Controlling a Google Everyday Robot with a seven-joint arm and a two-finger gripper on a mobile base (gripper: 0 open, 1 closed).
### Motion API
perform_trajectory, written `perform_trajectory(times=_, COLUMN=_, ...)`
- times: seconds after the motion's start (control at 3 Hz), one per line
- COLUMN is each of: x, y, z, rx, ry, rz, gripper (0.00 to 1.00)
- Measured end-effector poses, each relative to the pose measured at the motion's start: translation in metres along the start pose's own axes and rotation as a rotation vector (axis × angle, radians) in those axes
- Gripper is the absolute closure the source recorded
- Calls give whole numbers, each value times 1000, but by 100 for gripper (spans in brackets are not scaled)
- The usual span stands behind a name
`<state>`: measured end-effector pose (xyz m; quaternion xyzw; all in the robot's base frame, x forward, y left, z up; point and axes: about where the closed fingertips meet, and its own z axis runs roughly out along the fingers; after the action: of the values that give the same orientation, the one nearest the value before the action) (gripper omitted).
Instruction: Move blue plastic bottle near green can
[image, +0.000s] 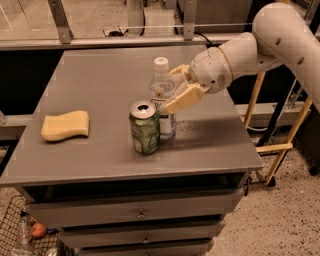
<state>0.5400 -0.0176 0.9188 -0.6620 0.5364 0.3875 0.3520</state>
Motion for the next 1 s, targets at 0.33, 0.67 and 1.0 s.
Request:
perform_trajectory(times=0.33, x=-1, y=-1, z=2, rx=-2, ry=-1, rz=-1, gripper=36)
perform_trajectory(times=0.67, x=-2, y=-1, z=4, rx=-4, ry=-2, rz=-2, gripper=12)
perform_trajectory(times=1.0, x=-2, y=-2, z=7, rx=-6, ry=-3, rz=-3, gripper=0)
